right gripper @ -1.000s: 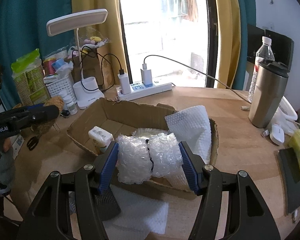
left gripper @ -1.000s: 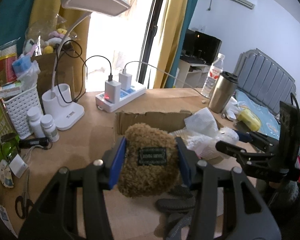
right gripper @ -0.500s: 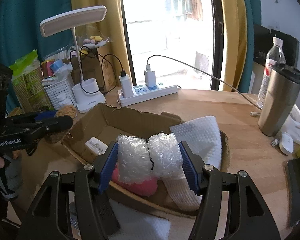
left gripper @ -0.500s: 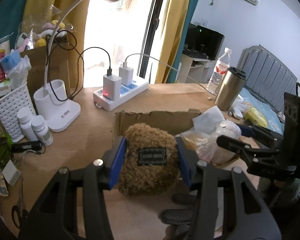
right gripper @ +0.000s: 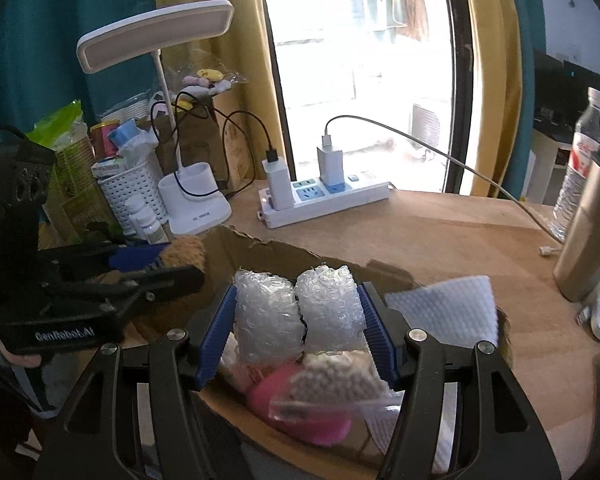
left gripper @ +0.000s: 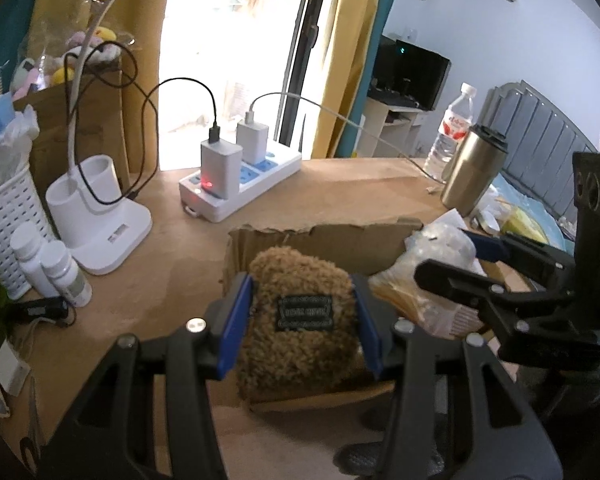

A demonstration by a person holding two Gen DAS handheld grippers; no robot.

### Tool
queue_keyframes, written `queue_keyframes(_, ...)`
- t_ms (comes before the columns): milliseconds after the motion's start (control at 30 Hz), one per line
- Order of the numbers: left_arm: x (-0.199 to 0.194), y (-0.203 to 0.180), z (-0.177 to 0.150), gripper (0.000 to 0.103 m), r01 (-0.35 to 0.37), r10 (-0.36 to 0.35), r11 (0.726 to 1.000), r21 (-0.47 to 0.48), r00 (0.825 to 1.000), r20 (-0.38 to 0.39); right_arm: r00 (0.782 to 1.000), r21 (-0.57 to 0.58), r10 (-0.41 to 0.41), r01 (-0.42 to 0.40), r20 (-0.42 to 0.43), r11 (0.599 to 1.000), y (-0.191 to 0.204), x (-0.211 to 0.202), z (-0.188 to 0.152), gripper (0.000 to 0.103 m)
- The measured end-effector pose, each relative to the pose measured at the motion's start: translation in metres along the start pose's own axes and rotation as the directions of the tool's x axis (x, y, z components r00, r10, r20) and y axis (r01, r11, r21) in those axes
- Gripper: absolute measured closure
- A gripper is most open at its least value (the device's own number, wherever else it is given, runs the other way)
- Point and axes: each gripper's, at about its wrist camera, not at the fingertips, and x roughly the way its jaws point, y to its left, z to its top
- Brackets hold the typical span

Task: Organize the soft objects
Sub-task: 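Open the left tool dropping the plush toy while the right tool releases the bubble wrap into the box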

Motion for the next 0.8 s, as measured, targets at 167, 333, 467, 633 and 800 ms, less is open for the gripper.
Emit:
queue_keyframes(167,0.008,0.006,0.002,0.050,0.019,-0.020,0.999,-0.029,0.999,-0.027,1.000,0.007,0.019,-0.019,-0.004,1.000,0.003,0.010,0.006,0.039)
queue_keyframes(333,0.009,0.009,0.002,0.044,0.018,-0.019,0.999,-0.045,0.999,-0.028,0.999,0.022,0.035,-0.035,-0.015,0.999,0.004,0.018,0.008,0.035)
queue_keyframes(467,0.004,0.013,0.000,0.038,0.012,-0.013,0.998,-0.061,1.000,-0.014,0.999,0.058,0.032,-0.031,-0.013,0.998,-0.002,0.017,0.007,0.031)
queue_keyframes(633,-0.004,0.011,-0.001,0.038,0.009,-0.009,0.998,-0.056,1.000,-0.004,1.000,0.057,0.023,-0.023,0.000,0.998,0.000,0.007,0.007,0.031)
queue_keyframes(800,-0.016,0.006,-0.005,0.038,0.007,-0.006,0.999,-0.049,1.000,0.010,1.000,0.044,0.014,-0.014,0.008,0.999,0.005,-0.006,0.002,0.031)
